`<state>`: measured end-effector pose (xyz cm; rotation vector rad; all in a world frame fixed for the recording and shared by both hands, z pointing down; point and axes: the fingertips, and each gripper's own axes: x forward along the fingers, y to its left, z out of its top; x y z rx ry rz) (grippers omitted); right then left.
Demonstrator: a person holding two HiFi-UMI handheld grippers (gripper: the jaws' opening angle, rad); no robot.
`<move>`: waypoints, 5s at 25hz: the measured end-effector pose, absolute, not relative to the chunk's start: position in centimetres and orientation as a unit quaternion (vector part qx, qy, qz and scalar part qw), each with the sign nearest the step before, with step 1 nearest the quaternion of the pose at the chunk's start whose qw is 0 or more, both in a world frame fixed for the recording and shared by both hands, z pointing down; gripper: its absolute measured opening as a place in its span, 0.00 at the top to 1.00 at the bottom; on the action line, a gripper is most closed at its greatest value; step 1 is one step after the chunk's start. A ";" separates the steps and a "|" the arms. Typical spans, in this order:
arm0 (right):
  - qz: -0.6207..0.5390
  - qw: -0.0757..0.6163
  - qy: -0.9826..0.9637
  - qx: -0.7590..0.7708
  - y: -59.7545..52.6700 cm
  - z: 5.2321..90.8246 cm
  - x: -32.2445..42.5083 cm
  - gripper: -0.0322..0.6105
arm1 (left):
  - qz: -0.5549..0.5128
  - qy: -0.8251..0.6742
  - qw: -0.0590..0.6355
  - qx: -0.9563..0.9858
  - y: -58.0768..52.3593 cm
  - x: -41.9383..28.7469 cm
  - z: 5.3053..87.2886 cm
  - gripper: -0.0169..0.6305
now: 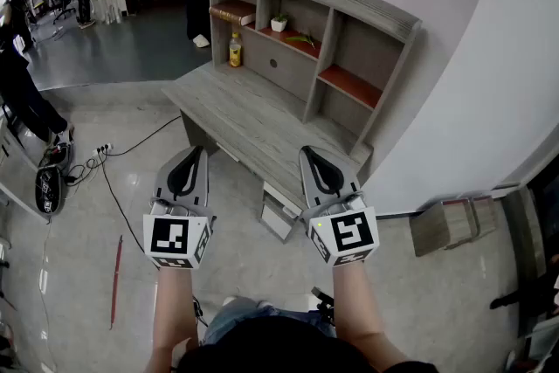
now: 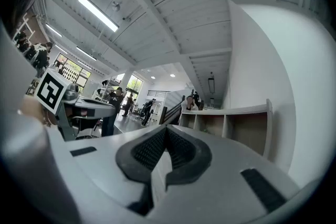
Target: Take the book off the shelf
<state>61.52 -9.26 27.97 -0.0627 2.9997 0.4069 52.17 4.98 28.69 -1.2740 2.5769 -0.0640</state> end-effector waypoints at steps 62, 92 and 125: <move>0.026 -0.043 0.995 -0.087 -11.2 32.2 14.5 0.38 | -0.009 0.888 0.102 -0.448 5.6 2.8 30.5 0.96; 0.020 -0.086 0.986 -0.139 -24.5 36.1 -9.9 0.40 | -0.024 0.843 0.073 -0.532 -12.2 -22.8 32.5 0.96; -0.405 0.130 0.880 -0.209 -32.1 35.9 -16.6 0.38 | -0.030 0.729 0.083 -0.679 -23.5 -29.1 31.6 0.96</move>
